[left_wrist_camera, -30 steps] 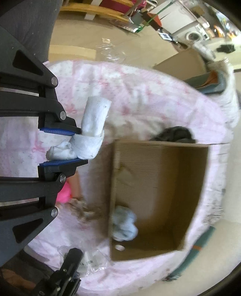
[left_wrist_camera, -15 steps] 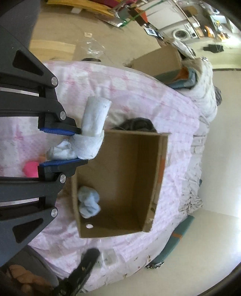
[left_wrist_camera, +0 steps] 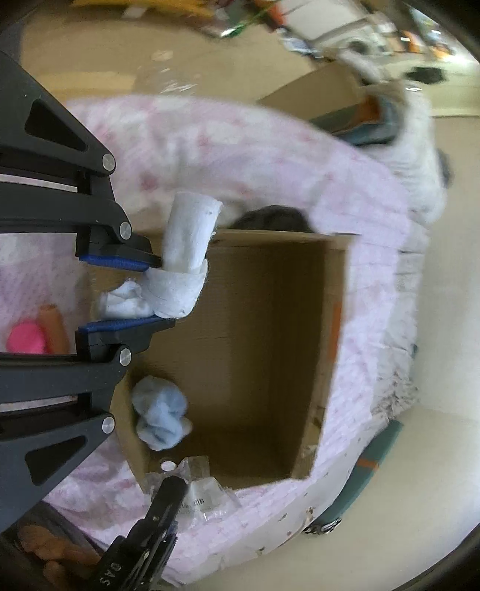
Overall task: Organize soft objects
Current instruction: 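Lower the sock and bag into the box and open both grippers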
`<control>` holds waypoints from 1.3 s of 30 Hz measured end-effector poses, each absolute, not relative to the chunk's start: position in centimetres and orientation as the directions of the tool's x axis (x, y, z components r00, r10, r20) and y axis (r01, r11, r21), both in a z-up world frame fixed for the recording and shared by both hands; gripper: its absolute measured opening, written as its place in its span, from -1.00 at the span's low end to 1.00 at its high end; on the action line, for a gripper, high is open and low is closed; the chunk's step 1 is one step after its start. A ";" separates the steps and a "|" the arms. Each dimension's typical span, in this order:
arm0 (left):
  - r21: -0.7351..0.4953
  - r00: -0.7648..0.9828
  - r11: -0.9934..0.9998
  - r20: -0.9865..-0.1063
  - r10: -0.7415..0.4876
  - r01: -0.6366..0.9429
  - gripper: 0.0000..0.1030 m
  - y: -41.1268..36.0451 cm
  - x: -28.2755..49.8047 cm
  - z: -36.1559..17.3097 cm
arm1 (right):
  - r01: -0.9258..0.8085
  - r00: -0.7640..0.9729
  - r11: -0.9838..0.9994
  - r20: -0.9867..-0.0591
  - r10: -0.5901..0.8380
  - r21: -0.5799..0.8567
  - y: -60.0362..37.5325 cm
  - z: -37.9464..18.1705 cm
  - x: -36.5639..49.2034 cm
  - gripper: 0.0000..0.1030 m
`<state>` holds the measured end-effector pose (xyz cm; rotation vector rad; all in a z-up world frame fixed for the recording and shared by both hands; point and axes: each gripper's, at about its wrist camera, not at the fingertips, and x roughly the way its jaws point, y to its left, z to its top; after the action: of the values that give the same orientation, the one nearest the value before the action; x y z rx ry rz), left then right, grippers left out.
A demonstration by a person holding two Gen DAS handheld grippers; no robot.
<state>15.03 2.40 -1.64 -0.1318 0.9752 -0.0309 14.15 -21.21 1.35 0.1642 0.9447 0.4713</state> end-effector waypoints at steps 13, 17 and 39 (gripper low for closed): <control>-0.115 0.530 0.993 -0.842 -0.098 0.001 -0.60 0.9 15.6 -3.6 | -0.347 0.451 0.891 -0.781 0.433 0.293 -19.2 -0.5 15.1 -0.69; -0.122 0.529 0.993 -0.843 -0.101 -0.005 -0.60 1.0 15.8 -3.7 | -0.342 0.435 0.890 -0.789 0.433 0.301 -18.9 -0.8 15.2 -0.69; -0.075 0.542 0.997 -0.838 -0.062 -0.003 0.14 0.4 15.6 -3.4 | -0.377 0.421 0.876 -0.787 0.452 0.302 -18.2 -1.1 15.2 -0.69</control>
<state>15.58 0.39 -3.39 -0.0705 0.9978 -0.0347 15.17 -18.17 -1.08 0.0829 1.0112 0.5201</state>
